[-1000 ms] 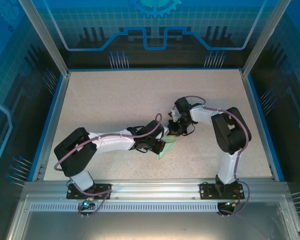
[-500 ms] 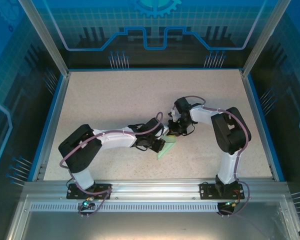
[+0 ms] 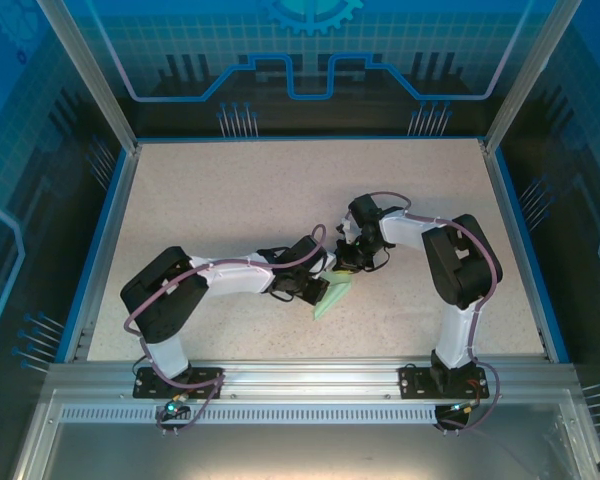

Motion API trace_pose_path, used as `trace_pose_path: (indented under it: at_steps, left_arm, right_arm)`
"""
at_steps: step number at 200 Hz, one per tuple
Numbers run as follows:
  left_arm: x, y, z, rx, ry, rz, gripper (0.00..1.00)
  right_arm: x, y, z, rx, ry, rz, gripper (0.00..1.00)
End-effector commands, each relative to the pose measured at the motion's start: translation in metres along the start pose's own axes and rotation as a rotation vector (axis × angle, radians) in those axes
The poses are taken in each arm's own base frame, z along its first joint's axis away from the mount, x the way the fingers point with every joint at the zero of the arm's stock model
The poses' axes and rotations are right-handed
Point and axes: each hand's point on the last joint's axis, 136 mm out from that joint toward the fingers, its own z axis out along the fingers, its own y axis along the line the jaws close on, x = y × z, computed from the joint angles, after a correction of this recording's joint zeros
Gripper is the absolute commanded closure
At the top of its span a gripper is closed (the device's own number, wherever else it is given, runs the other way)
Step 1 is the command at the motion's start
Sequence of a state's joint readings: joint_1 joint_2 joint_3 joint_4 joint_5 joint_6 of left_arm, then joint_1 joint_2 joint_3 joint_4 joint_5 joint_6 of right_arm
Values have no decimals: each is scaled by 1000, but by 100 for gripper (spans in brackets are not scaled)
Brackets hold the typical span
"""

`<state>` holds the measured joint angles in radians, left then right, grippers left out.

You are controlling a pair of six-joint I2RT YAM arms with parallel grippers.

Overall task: Fold a paper plane with a square sheet of paper (pick it up from the middle)
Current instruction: Third fold the triangle at the center of the table.

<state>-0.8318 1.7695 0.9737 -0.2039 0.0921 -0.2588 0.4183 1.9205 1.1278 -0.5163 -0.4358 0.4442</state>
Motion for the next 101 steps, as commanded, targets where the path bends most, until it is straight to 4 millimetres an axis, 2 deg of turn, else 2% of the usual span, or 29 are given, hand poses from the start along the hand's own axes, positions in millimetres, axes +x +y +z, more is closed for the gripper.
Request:
trace_pose_path:
  at_steps: [1,52,101]
  left_arm:
    - [-5,2,3,6,3,10,99]
    - [-2,2,9,14,14,9,98]
    - [-7,-4,7,42,-4,10,97]
  right_arm:
    - [13,1,4,-1,33,14,87]
    - [10,10,0,-36,13,15,85]
    - [12,4,4,-19,22,29,85]
